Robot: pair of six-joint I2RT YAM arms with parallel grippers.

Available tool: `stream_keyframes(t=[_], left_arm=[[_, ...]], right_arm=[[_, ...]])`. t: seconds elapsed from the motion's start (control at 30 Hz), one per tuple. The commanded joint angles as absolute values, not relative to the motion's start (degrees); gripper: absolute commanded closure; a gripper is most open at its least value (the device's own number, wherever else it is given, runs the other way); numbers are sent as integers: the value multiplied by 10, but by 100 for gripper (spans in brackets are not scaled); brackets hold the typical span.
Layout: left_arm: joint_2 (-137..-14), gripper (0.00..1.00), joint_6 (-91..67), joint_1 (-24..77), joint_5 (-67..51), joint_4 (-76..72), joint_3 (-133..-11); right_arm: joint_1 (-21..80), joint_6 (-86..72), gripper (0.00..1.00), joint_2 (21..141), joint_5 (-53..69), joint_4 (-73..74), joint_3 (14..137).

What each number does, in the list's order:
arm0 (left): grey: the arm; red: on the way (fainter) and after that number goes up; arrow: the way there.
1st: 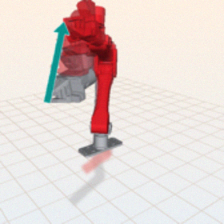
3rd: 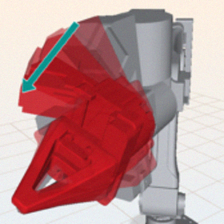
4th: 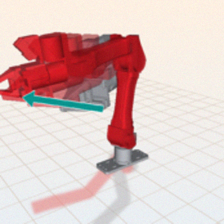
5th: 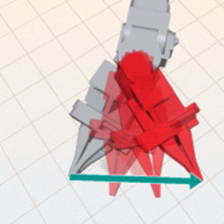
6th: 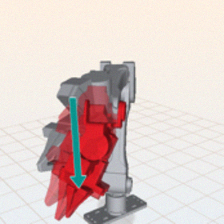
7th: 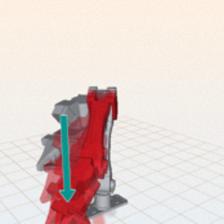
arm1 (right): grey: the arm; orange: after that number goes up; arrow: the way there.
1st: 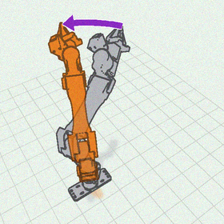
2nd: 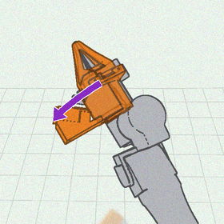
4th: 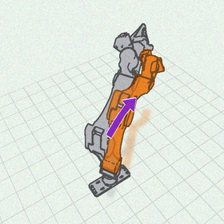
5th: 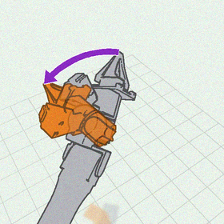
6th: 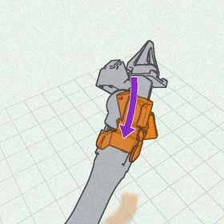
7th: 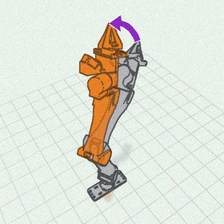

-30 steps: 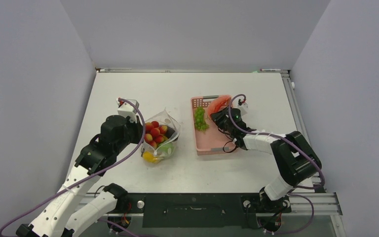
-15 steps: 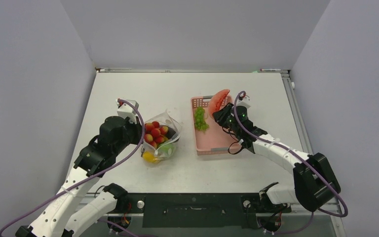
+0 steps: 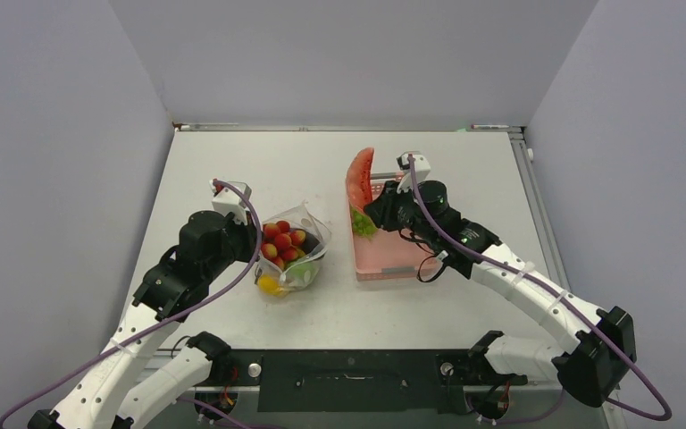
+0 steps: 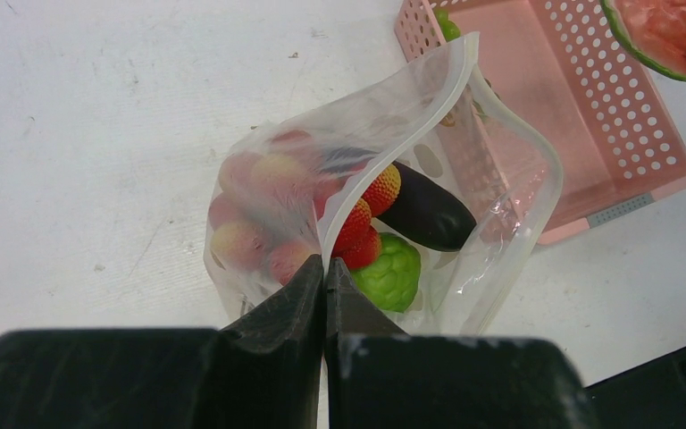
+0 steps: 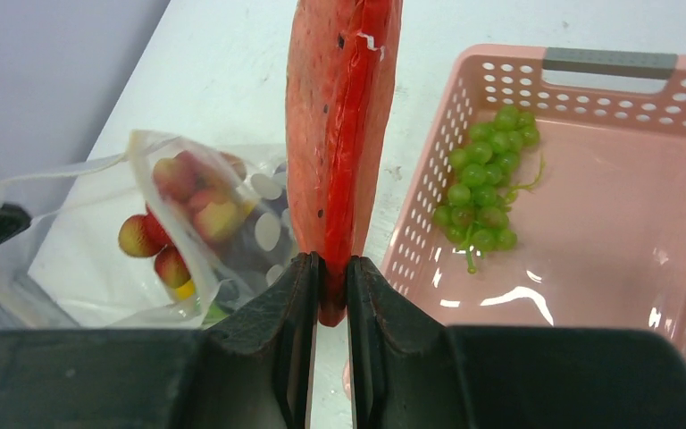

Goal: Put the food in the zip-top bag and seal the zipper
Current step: Pick up the fake fruit from the bin, then place the fake fruit in the zipper food storage bag.

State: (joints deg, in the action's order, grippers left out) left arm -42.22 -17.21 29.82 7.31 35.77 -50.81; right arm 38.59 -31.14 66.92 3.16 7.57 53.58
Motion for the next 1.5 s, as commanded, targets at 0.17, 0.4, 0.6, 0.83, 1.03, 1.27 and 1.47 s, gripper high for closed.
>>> stream_keyframes(t=[0.17,0.4,0.6,0.83,1.03,1.27,1.47], left_arm=[[-416,100,-163,295,55,322,-512],[-419,100,-163,295,51,323,-513],[-420,100,-162,295,44,322,-512],[-423,100,-160,295,27,319,-511],[-425,100,-159,295,19,319,-512],[-422,100,-156,296,4,315,-512],[-418,100,-156,296,0,312,-509]], right_arm=[[423,-195,95,655,142,196,634],[462,-158,95,659,195,231,661],[486,-150,95,680,224,254,677],[530,-134,95,714,222,284,702],[552,-131,95,754,212,311,732],[558,-137,95,789,213,342,763],[560,-144,95,824,218,382,792]])
